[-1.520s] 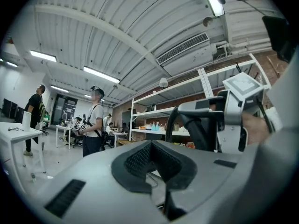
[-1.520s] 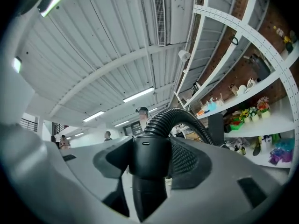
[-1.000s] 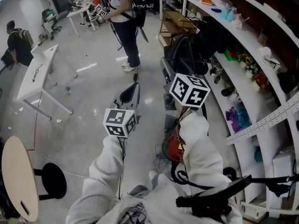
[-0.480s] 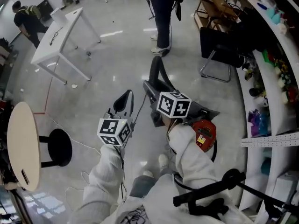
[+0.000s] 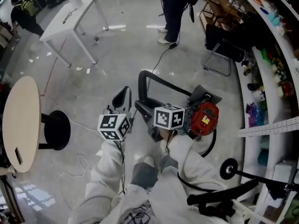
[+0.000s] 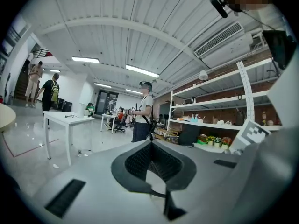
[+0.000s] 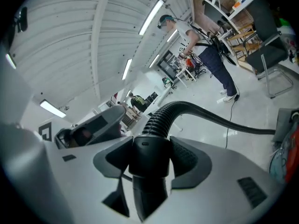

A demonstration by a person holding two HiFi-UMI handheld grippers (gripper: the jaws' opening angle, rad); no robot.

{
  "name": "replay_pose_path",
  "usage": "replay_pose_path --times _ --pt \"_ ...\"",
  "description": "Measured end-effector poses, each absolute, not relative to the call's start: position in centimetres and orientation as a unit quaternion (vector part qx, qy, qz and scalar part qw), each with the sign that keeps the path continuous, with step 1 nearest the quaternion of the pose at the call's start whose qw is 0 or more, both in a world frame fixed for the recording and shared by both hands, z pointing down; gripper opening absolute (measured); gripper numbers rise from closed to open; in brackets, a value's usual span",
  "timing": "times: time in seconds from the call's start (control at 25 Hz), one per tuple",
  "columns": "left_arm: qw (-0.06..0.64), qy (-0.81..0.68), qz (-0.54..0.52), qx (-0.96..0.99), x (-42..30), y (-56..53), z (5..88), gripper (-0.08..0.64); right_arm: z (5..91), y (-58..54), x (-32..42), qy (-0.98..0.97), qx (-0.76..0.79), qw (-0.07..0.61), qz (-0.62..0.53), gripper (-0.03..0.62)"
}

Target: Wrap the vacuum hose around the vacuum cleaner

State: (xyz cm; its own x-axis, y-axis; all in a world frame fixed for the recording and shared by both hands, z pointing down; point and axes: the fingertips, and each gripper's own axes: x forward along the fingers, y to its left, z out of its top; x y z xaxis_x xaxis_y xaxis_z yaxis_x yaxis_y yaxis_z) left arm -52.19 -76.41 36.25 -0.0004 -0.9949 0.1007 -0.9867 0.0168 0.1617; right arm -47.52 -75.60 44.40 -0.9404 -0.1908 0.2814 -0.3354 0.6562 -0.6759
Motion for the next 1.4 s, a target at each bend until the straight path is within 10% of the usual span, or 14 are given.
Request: replay_pose_path --times 1.4 --pt "0.162 -0.648 -0.009 0.744 -13.0 -39.4 44.7 0.002 60.6 -29.3 -3.6 -0.843 0.112 0.207 0.484 0.239"
